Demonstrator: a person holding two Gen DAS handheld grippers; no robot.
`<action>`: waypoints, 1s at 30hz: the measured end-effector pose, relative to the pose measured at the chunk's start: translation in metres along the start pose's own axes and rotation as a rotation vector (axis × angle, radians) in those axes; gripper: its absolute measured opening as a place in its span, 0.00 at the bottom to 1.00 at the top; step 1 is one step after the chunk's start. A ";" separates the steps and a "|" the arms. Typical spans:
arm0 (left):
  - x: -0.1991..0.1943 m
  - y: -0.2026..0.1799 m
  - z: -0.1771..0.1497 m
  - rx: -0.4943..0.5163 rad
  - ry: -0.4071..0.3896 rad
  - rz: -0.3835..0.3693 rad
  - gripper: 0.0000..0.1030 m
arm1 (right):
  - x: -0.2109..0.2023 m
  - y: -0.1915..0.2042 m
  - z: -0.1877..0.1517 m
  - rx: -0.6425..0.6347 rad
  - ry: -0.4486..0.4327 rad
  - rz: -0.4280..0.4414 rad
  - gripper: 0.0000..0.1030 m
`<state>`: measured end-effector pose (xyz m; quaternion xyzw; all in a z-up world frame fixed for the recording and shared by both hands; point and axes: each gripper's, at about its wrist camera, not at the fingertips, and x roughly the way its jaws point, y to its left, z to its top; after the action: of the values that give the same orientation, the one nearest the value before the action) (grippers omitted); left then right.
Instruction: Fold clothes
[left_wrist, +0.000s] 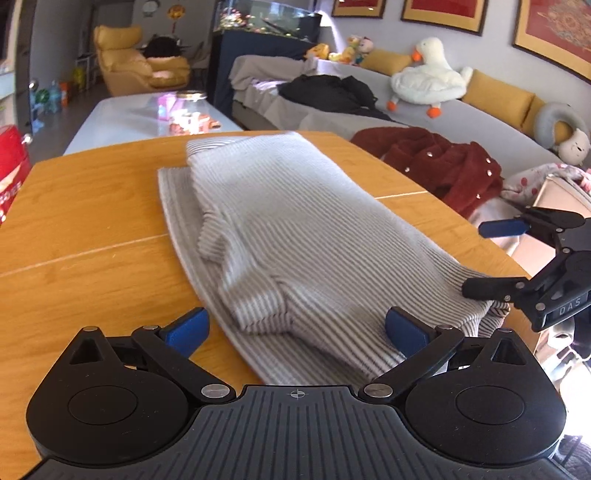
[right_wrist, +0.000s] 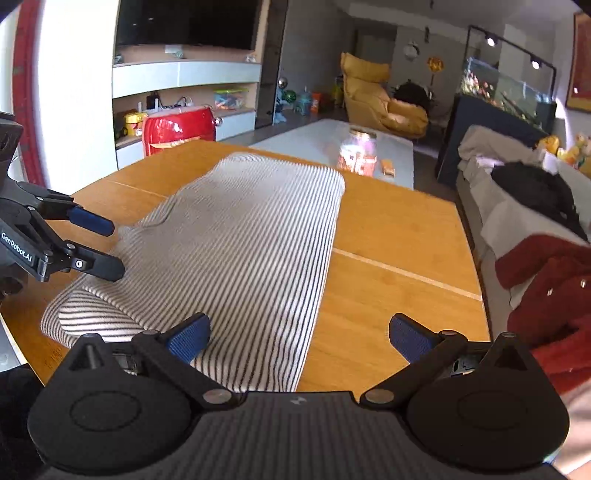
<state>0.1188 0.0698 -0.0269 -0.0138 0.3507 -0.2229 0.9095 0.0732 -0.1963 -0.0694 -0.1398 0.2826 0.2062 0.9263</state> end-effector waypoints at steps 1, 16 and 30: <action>-0.006 0.004 -0.002 -0.011 -0.003 0.027 1.00 | -0.004 0.004 0.005 -0.022 -0.027 0.019 1.00; -0.039 -0.019 0.007 0.027 -0.024 0.218 1.00 | -0.026 0.069 0.000 -0.313 -0.052 0.295 0.91; -0.044 -0.039 0.003 0.041 -0.056 0.135 1.00 | -0.001 0.083 -0.008 -0.280 -0.008 0.250 0.72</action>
<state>0.0758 0.0526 0.0103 0.0222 0.3206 -0.1678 0.9320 0.0306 -0.1268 -0.0870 -0.2304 0.2625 0.3575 0.8661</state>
